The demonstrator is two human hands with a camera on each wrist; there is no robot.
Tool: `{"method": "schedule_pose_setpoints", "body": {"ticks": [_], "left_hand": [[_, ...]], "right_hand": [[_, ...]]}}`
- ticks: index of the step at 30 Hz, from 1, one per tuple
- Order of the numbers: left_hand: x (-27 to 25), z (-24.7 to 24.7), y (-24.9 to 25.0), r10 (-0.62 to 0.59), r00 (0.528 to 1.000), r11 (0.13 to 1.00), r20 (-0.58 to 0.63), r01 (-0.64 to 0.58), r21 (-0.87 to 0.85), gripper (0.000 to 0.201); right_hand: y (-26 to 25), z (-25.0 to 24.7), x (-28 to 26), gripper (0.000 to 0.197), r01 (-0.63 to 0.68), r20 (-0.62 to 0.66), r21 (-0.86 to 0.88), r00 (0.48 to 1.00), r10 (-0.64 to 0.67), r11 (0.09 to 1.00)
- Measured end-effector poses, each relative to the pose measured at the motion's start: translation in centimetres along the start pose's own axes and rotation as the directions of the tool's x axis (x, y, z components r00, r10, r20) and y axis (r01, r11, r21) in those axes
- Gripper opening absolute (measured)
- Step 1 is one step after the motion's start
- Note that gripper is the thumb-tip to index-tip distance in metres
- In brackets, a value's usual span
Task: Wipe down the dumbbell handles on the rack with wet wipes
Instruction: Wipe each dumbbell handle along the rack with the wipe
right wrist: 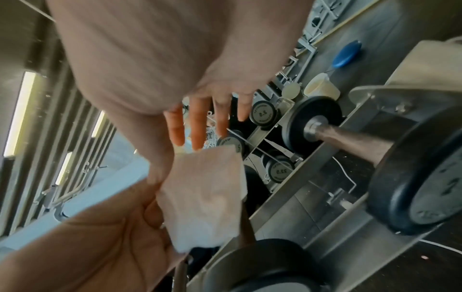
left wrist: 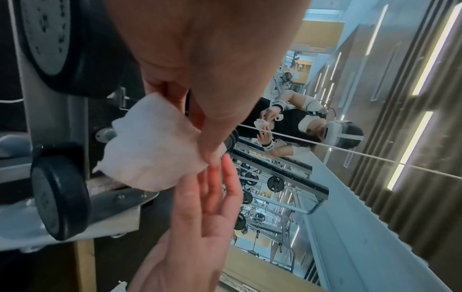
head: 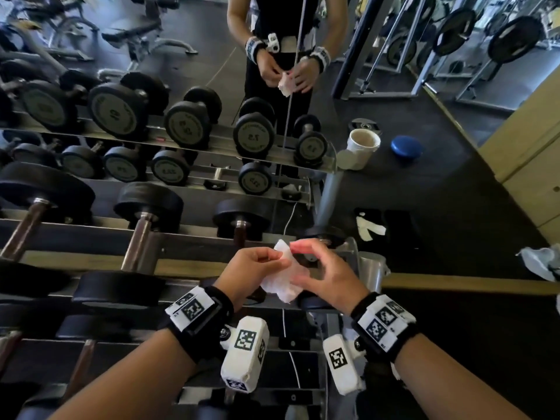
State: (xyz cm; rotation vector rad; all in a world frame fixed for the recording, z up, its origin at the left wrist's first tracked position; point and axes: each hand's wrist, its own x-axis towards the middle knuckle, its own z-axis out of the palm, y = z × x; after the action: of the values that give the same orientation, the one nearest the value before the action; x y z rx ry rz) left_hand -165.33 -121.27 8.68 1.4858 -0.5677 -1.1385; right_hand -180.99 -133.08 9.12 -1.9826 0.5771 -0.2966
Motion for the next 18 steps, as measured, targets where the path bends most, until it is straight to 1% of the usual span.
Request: {"method": "schedule_pose_setpoints", "body": {"ticks": [2,4,6,8,10,11,13,15,17,18], "left_hand": [[0.8,1.4,-0.3,-0.002,1.000,1.000,0.013,0.002,-0.031,0.019],[1.6,2.6,-0.7,-0.018,1.000,0.998,0.015,0.019,-0.062,0.024],[2.6,3.8,-1.2,-0.037,0.999,0.994,-0.028,0.034,-0.103,0.025],[3.6,4.8,-1.6,-0.043,0.995,0.990,-0.095,0.030,-0.135,0.019],[4.4,5.6,-2.4,-0.040,0.987,0.990,-0.158,0.018,-0.138,0.017],[4.8,6.0,-2.9,-0.033,0.984,0.993,-0.177,0.012,-0.120,0.020],[5.1,6.5,-4.3,-0.016,0.981,0.999,-0.191,0.007,-0.048,0.026],[5.3,6.9,-6.0,-0.015,0.979,0.999,-0.205,0.022,0.030,0.030],[5.6,7.2,-8.0,-0.036,0.974,0.989,-0.224,0.066,0.130,0.032],[5.7,7.3,-9.0,-0.061,0.971,0.981,-0.231,0.101,0.168,0.033]], "right_hand": [[1.5,-0.9,-0.1,0.056,-0.082,0.034,0.090,0.996,0.079,0.993],[3.1,-1.6,0.0,0.045,-0.125,0.009,0.148,0.992,0.125,0.981],[4.4,-2.5,0.2,0.028,-0.149,-0.023,0.178,0.988,0.155,0.973],[5.8,-3.4,0.6,0.017,-0.187,-0.032,0.253,0.979,0.201,0.949],[7.3,-4.4,1.1,0.018,-0.218,-0.045,0.325,0.969,0.245,0.920],[8.2,-5.0,1.3,0.018,-0.214,-0.060,0.311,0.968,0.244,0.926],[9.7,-6.5,1.7,0.014,-0.207,-0.065,0.198,0.973,0.223,0.958],[11.0,-8.3,2.5,0.012,-0.205,-0.078,-0.014,0.976,0.204,0.979],[12.0,-10.1,3.7,0.014,-0.194,-0.085,-0.282,0.981,0.177,0.940],[12.3,-10.7,4.4,0.015,-0.178,-0.064,-0.376,0.984,0.166,0.910]]}}
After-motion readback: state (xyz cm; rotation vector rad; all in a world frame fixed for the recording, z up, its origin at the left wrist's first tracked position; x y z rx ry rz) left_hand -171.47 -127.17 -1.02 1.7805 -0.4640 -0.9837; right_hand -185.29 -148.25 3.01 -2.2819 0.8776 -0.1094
